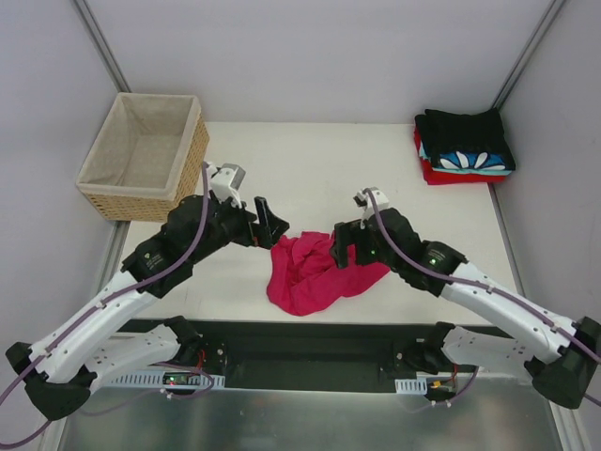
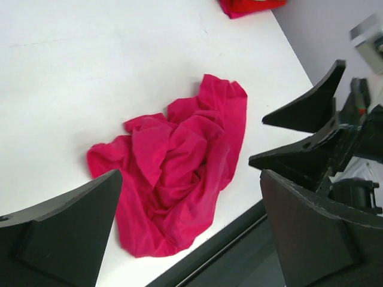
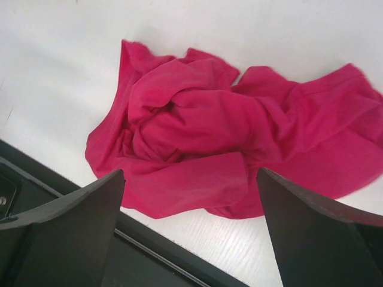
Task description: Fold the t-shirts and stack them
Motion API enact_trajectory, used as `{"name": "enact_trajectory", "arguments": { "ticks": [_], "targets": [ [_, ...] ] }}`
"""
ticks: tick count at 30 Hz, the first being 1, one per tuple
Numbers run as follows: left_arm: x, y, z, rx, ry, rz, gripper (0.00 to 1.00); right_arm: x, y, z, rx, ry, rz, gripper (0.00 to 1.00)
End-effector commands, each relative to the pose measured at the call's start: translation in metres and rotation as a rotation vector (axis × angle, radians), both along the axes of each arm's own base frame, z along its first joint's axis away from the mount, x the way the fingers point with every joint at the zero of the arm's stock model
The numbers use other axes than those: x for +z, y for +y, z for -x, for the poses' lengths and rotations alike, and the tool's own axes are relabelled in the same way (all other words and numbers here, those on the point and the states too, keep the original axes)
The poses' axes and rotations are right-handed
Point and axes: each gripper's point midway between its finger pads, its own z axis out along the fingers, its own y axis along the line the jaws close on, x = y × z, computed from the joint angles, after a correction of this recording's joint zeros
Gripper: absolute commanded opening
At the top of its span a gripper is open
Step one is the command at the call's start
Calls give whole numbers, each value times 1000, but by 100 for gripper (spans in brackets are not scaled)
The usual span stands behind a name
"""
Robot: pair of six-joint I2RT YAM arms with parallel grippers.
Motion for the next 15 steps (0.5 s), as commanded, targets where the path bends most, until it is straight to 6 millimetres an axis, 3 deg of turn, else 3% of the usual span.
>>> {"name": "enact_trajectory", "arguments": {
  "ticks": [1,6,9,12,15],
  "targets": [
    [3,38,-2,174,22,-36,99,12,47,3,146,26,-68,96],
    [-13,56,-1,257,54,-65,99,-13,92,8,253,96,25,96],
    [-14,64,1,287,53,-62,99,-17,126,11,324,97,56,96],
    [-8,77,4,333,30,-47,99,-18,150,5,380,91,79,97],
    [-5,90,9,369,19,-41,99,-24,179,-14,396,87,115,96]
  ]
}}
